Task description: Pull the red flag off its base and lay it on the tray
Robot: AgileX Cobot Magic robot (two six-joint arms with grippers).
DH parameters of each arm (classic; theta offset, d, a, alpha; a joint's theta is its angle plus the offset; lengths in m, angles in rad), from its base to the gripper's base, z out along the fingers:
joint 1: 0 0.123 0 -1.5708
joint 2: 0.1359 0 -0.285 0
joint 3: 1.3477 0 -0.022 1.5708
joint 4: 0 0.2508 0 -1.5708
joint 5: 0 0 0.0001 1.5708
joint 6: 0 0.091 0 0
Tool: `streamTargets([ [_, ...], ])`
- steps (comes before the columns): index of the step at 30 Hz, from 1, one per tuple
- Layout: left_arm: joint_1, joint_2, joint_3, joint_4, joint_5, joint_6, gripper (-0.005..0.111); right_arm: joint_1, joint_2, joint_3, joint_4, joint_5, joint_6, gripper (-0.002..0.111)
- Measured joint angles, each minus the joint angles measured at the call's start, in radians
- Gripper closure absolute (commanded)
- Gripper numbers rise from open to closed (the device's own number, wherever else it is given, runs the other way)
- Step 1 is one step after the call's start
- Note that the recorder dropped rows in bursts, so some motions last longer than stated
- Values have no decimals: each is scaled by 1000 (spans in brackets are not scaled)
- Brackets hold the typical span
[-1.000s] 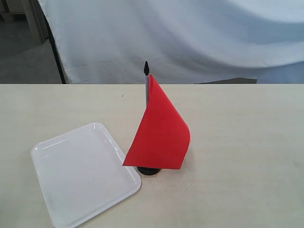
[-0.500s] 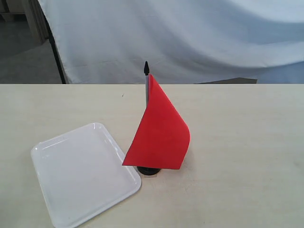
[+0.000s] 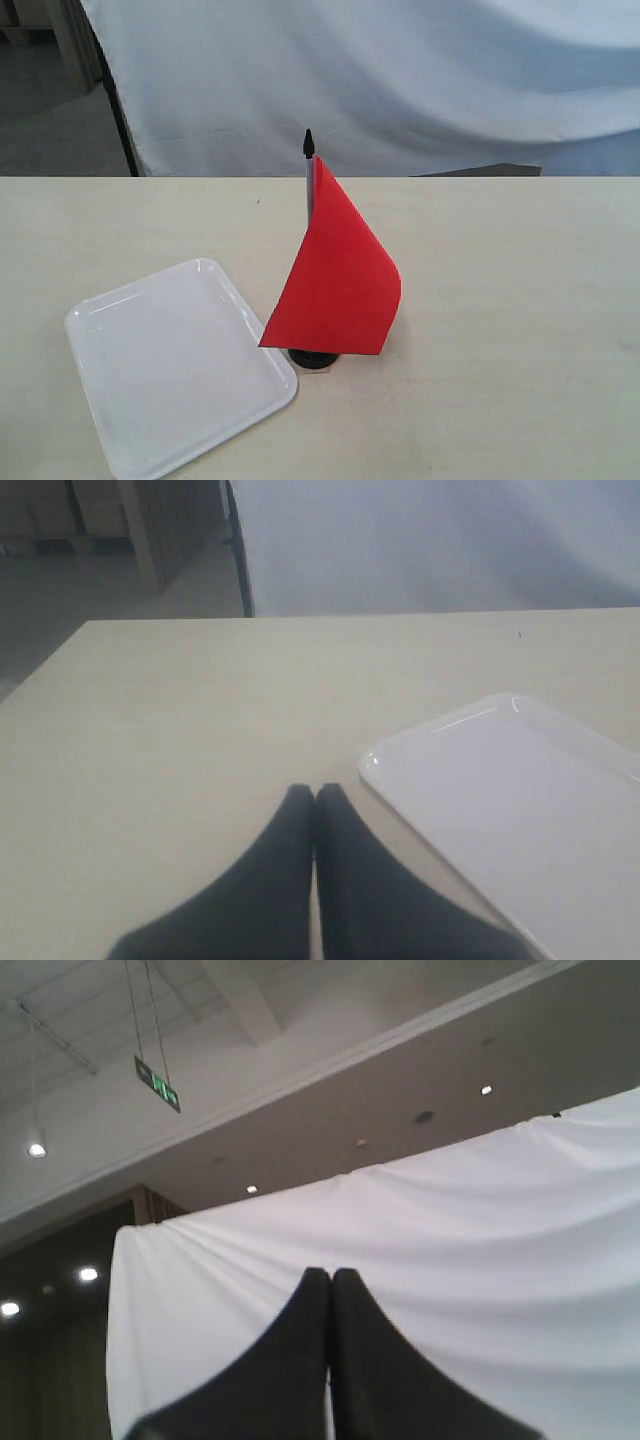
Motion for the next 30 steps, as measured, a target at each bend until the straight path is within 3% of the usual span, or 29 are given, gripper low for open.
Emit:
streamTargets([
  [6, 0, 0, 0, 0, 0, 0, 107, 0, 10, -31, 2, -5, 51, 109],
  [11, 0, 0, 0, 0, 0, 0, 107, 0, 199, -95, -40, 9, 60, 109],
  [16, 0, 0, 0, 0, 0, 0, 107, 0, 548, -113, -175, -60, 68, 109],
  [23, 0, 0, 0, 0, 0, 0, 107, 0, 1144, -157, -415, -402, 39, 109],
  [30, 0, 0, 0, 0, 0, 0, 107, 0, 1695, -372, -676, -496, -38, 109],
])
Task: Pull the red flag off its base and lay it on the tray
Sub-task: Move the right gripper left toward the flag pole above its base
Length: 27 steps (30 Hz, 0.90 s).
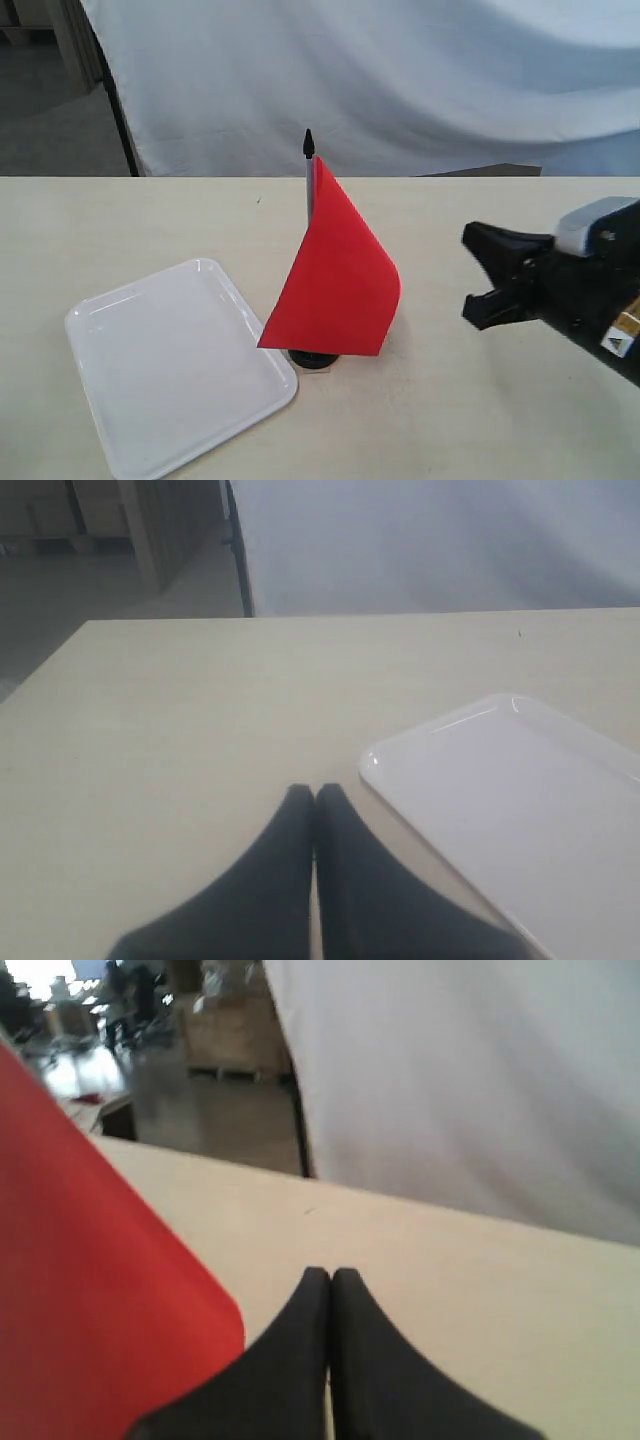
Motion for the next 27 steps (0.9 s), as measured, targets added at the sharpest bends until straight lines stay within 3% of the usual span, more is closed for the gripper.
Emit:
streamTargets([
  [5, 0, 0, 0, 0, 0, 0, 107, 0, 277, -220, -304, 16, 34, 109],
  [13, 0, 0, 0, 0, 0, 0, 107, 7, 511, -561, -772, 33, 356, 109],
  [24, 0, 0, 0, 0, 0, 0, 107, 73, 576, -642, -865, 6, 392, 108],
  [27, 0, 0, 0, 0, 0, 0, 107, 73, 576, -644, -863, 6, 392, 98],
])
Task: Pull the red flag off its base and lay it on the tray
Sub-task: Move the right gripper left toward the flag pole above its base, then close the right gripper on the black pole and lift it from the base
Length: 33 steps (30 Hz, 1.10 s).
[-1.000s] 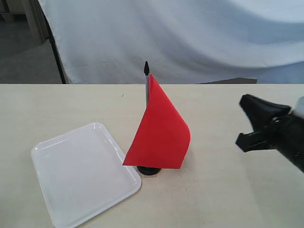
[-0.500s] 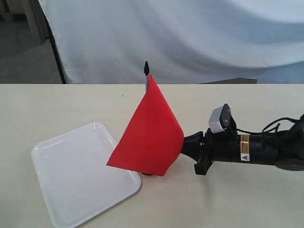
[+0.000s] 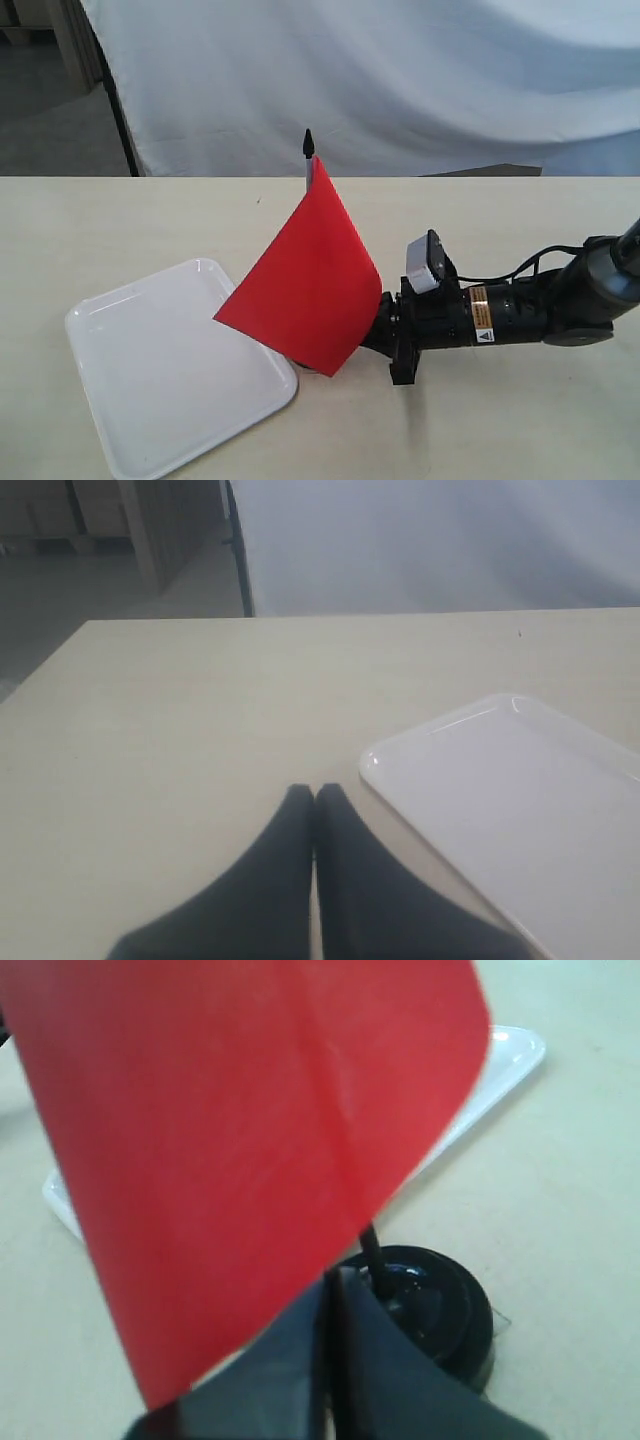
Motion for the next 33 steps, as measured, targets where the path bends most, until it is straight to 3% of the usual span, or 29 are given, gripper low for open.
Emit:
streamTargets([
  [2, 0, 0, 0, 0, 0, 0, 107, 0, 0, 0, 18, 0, 0, 68],
  [3, 0, 0, 0, 0, 0, 0, 107, 0, 0, 0, 24, 0, 0, 40],
  [5, 0, 0, 0, 0, 0, 0, 107, 0, 0, 0, 39, 0, 0, 22],
  [10, 0, 0, 0, 0, 0, 0, 107, 21, 0, 0, 114, 2, -31, 43],
  [30, 0, 0, 0, 0, 0, 0, 107, 140, 1, 0, 278, 101, -185, 44],
  [32, 0, 0, 0, 0, 0, 0, 107, 140, 1, -1, 288, 105, -188, 56],
  [33, 0, 0, 0, 0, 0, 0, 107, 140, 1, -1, 290, 105, -190, 69],
])
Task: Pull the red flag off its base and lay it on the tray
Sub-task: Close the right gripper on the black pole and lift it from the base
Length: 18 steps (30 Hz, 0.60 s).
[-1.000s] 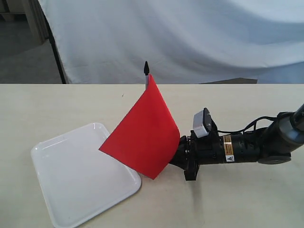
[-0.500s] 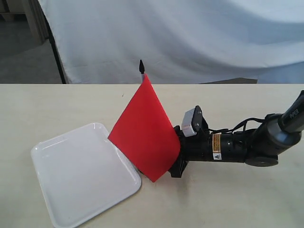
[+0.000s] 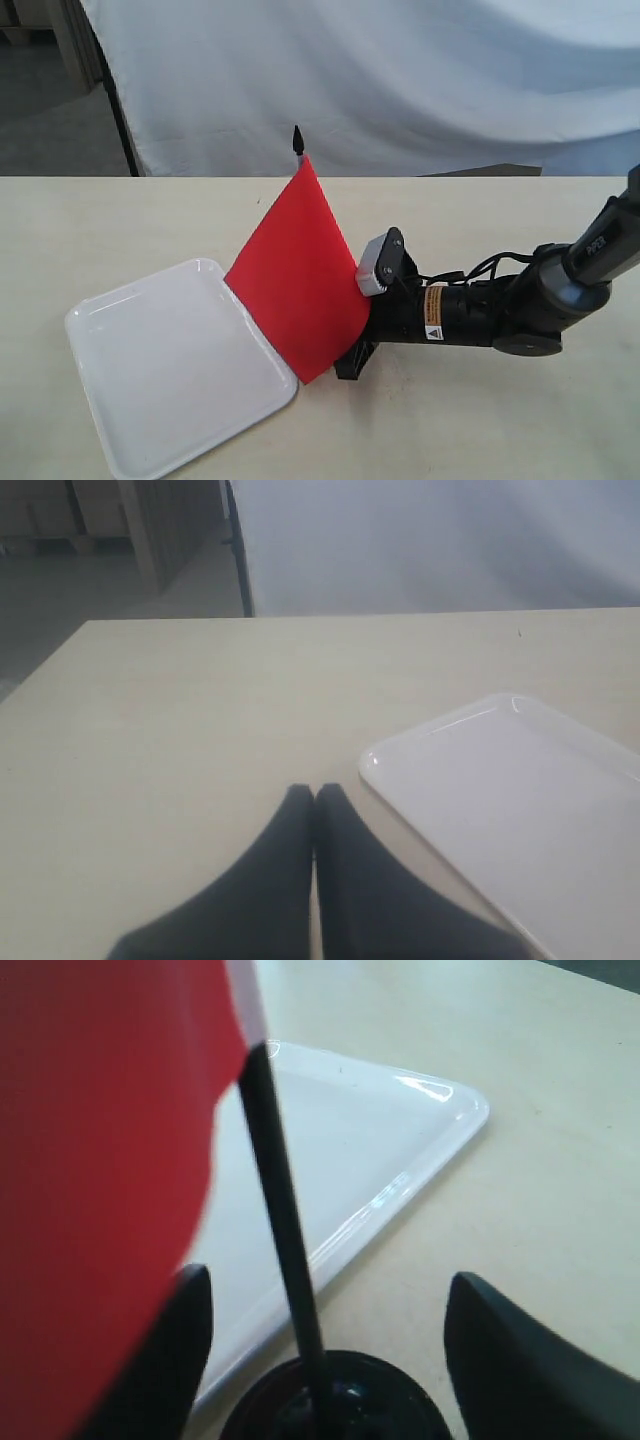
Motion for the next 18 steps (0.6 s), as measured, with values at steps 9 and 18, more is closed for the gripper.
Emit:
streamTargets([
  [9, 0, 0, 0, 0, 0, 0, 107, 1, 0, 0, -2, 2, -41, 109],
  [18, 0, 0, 0, 0, 0, 0, 107, 1, -33, 0, -4, -54, -17, 109],
])
